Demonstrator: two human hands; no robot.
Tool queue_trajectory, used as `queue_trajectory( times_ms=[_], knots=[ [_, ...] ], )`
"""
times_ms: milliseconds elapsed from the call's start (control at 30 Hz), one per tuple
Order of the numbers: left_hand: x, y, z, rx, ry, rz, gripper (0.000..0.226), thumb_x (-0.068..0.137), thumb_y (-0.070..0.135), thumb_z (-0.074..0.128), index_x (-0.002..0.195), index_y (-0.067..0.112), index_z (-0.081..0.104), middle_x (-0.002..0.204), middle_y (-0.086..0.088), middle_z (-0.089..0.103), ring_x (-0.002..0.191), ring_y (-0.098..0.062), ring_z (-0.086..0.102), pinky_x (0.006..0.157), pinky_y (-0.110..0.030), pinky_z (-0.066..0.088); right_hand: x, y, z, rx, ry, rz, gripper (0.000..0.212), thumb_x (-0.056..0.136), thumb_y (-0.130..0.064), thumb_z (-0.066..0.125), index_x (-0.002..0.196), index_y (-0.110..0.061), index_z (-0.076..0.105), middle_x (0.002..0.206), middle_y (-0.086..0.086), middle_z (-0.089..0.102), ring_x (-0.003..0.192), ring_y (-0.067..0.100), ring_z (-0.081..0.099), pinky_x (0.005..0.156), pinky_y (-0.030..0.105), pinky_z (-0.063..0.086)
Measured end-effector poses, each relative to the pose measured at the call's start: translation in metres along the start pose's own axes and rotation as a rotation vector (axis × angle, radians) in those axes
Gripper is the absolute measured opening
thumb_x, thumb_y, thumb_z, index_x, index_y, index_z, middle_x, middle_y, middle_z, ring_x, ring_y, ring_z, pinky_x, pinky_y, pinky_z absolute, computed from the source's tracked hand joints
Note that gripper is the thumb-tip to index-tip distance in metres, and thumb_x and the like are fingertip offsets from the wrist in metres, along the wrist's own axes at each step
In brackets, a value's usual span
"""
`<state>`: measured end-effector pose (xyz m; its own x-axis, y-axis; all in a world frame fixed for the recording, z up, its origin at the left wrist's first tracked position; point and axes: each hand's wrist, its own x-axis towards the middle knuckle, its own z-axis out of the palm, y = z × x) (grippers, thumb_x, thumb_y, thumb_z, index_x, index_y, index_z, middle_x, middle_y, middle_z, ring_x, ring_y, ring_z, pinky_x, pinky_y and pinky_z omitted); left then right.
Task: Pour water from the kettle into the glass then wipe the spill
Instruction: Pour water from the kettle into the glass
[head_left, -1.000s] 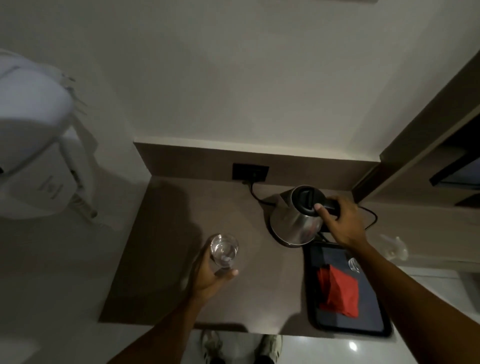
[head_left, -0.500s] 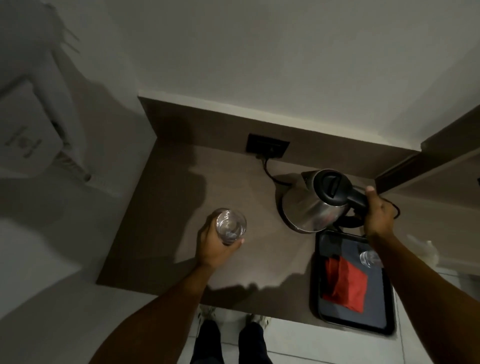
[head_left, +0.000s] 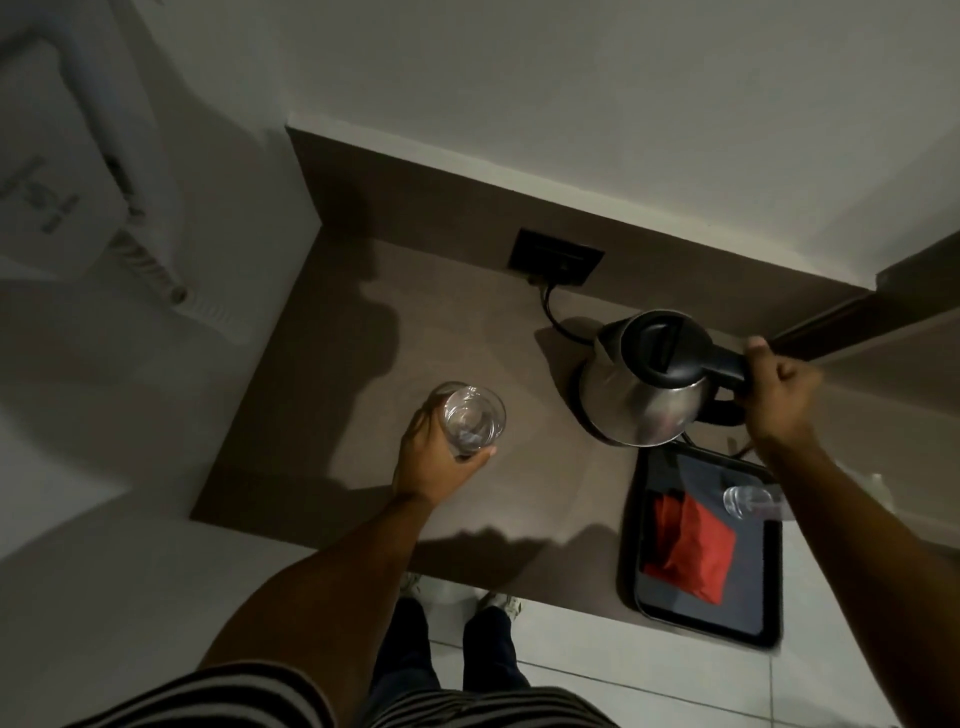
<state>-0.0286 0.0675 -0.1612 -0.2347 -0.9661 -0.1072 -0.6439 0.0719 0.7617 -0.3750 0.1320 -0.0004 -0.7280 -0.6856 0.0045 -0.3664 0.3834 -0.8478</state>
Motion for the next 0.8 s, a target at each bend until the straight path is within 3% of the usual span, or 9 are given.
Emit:
queue_trajectory(
  times_ms=[67, 200, 267, 333, 400, 500, 667, 800],
  knots=[
    [-0.001, -0.002, 0.002, 0.013, 0.005, 0.004, 0.097, 0.06, 0.06, 0.082, 0.137, 0.023, 0.037, 0.132, -0.01, 0.06, 0.123, -0.028, 0.056, 0.096, -0.029, 0.045, -0.002, -0.012, 0.0, -0.088, -0.039, -0.074, 0.063, 0.09, -0.051, 0.048, 0.054, 0.0, 0.052, 0.055, 0.012, 0.05, 0.046, 0.024, 0.046, 0.046, 0.048, 0.042],
    [0.0, -0.001, 0.003, 0.007, 0.009, 0.005, 0.096, 0.059, 0.062, 0.082, 0.135, 0.031, 0.032, 0.131, -0.008, 0.059, 0.122, -0.027, 0.056, 0.094, -0.028, 0.043, -0.006, -0.035, 0.001, -0.217, -0.12, -0.248, 0.046, 0.094, -0.048, 0.048, 0.053, -0.028, 0.055, 0.045, 0.001, 0.054, 0.034, 0.01, 0.049, 0.036, 0.023, 0.039],
    [0.0, -0.001, 0.002, 0.01, 0.015, 0.013, 0.095, 0.06, 0.061, 0.083, 0.134, 0.032, 0.032, 0.13, -0.008, 0.06, 0.121, -0.027, 0.057, 0.093, -0.028, 0.044, -0.009, -0.046, 0.006, -0.268, -0.151, -0.284, 0.045, 0.092, -0.052, 0.048, 0.055, -0.03, 0.057, 0.044, 0.003, 0.057, 0.033, 0.012, 0.052, 0.035, 0.029, 0.044],
    [0.0, -0.002, 0.002, 0.02, 0.016, 0.03, 0.094, 0.06, 0.06, 0.083, 0.134, 0.031, 0.032, 0.13, -0.009, 0.06, 0.121, -0.027, 0.057, 0.094, -0.029, 0.044, -0.013, -0.054, 0.011, -0.304, -0.185, -0.325, 0.04, 0.091, -0.054, 0.049, 0.06, -0.031, 0.061, 0.047, 0.008, 0.061, 0.037, 0.024, 0.059, 0.037, 0.042, 0.05],
    [0.0, -0.004, 0.003, 0.031, 0.019, 0.048, 0.095, 0.06, 0.059, 0.083, 0.135, 0.029, 0.033, 0.13, -0.009, 0.06, 0.121, -0.028, 0.057, 0.095, -0.029, 0.043, -0.017, -0.059, 0.014, -0.334, -0.208, -0.391, 0.042, 0.091, -0.053, 0.049, 0.063, -0.027, 0.066, 0.047, 0.009, 0.062, 0.038, 0.028, 0.059, 0.038, 0.043, 0.05],
    [0.0, -0.004, 0.002, 0.045, 0.019, 0.056, 0.095, 0.061, 0.06, 0.082, 0.135, 0.027, 0.032, 0.13, -0.01, 0.06, 0.121, -0.028, 0.056, 0.095, -0.029, 0.043, -0.024, -0.067, 0.018, -0.412, -0.231, -0.489, 0.057, 0.092, -0.054, 0.046, 0.062, -0.013, 0.072, 0.04, 0.001, 0.055, 0.033, 0.018, 0.052, 0.037, 0.034, 0.041],
    [0.0, -0.004, 0.0, 0.026, 0.041, 0.079, 0.094, 0.06, 0.057, 0.085, 0.133, 0.029, 0.033, 0.127, -0.01, 0.062, 0.118, -0.028, 0.059, 0.093, -0.03, 0.047, -0.034, -0.08, 0.024, -0.531, -0.273, -0.546, 0.057, 0.093, -0.047, 0.048, 0.055, -0.01, 0.068, 0.037, -0.001, 0.049, 0.032, 0.014, 0.046, 0.038, 0.025, 0.03],
    [-0.001, -0.005, 0.001, 0.035, 0.037, 0.092, 0.093, 0.062, 0.058, 0.083, 0.135, 0.024, 0.036, 0.128, -0.012, 0.061, 0.119, -0.029, 0.058, 0.093, -0.037, 0.051, -0.04, -0.091, 0.028, -0.582, -0.285, -0.542, 0.058, 0.093, -0.046, 0.047, 0.051, -0.01, 0.064, 0.037, 0.003, 0.047, 0.031, 0.019, 0.044, 0.039, 0.026, 0.033]
  ],
)
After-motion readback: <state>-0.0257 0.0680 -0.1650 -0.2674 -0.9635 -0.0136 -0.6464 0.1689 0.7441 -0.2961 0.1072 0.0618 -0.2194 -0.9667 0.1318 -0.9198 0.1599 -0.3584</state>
